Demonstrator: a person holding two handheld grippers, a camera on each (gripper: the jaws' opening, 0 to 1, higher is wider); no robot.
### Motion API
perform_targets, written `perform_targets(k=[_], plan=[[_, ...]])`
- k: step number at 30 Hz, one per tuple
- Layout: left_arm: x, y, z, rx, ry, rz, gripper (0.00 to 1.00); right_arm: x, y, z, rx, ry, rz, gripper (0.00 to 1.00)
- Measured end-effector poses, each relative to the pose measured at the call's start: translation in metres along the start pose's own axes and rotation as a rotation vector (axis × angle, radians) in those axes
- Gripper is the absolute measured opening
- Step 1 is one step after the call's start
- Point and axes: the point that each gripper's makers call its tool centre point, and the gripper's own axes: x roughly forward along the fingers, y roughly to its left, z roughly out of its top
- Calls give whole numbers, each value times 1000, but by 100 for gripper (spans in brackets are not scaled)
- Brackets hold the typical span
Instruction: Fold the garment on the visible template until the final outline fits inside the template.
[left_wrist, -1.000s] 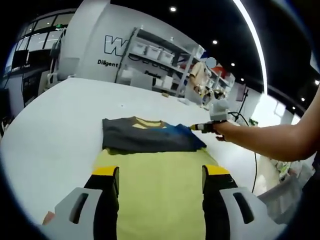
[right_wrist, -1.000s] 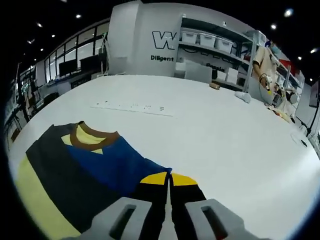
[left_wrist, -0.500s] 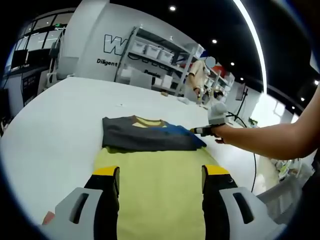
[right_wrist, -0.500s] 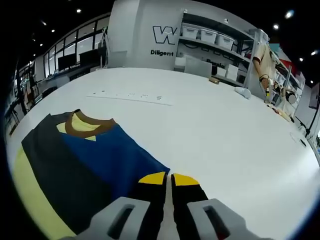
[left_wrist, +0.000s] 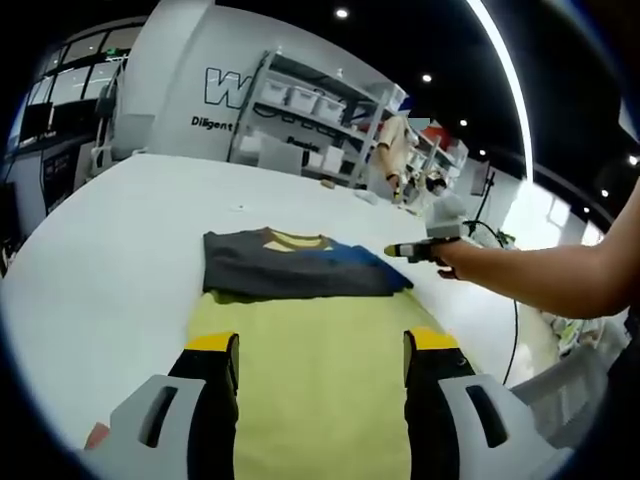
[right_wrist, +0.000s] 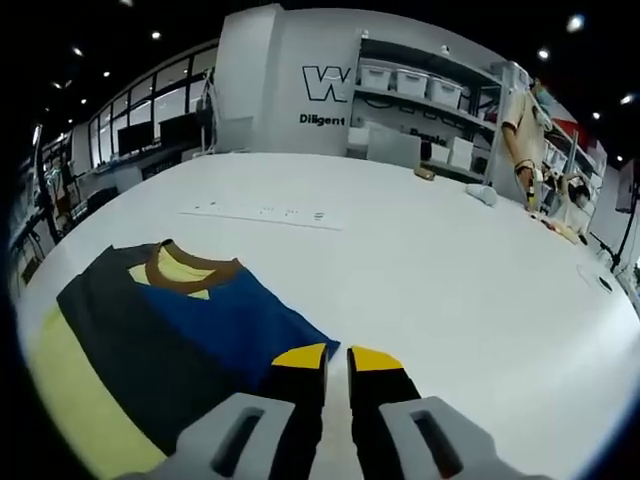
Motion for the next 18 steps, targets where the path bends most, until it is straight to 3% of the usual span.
perform_targets(k=[18], plan=[[1,-3,-5,34,20,-5,63,-48,17,-5,-30,-37,44,8]])
